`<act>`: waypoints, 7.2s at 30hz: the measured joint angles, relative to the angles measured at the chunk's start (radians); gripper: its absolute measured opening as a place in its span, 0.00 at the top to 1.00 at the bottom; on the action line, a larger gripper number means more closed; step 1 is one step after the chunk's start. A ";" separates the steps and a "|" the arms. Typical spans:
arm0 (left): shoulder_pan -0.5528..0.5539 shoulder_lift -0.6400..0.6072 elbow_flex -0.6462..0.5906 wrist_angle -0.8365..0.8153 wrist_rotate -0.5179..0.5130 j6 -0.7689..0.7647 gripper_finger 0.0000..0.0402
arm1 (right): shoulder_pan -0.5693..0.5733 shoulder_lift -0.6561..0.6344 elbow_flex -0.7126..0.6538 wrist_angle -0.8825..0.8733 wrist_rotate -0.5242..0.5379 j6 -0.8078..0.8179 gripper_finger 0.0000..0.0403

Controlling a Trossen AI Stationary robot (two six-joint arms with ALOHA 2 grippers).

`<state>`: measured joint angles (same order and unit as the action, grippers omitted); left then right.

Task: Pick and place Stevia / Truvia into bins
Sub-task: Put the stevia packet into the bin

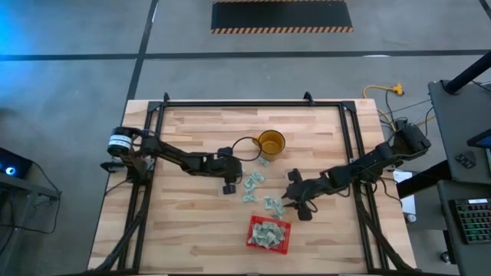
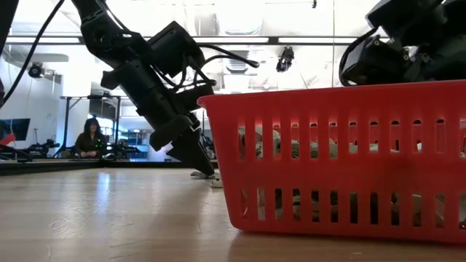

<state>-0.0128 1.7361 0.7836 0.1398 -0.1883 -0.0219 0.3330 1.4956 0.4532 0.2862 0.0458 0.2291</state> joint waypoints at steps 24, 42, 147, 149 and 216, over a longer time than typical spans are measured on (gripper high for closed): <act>0.000 0.012 -0.001 0.066 -0.010 0.002 0.75 | 0.001 0.169 0.005 0.126 0.063 -0.001 0.66; 0.000 0.012 -0.002 0.062 -0.010 0.002 0.75 | 0.003 0.085 -0.003 0.001 0.167 -0.023 0.98; -0.202 -0.036 0.055 0.508 0.661 0.088 1.00 | 0.223 -0.156 0.004 -0.394 0.455 0.232 0.83; -0.214 -0.019 0.064 0.511 0.668 0.089 1.00 | 0.223 -0.156 0.002 -0.371 0.455 0.232 0.83; -0.274 -0.118 0.142 -0.012 0.309 -0.078 0.49 | 0.015 0.218 0.017 0.241 0.025 0.008 0.53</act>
<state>-0.2865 1.6184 0.9253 0.1280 0.1209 -0.0997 0.3483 1.7135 0.4703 0.5277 0.0703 0.2369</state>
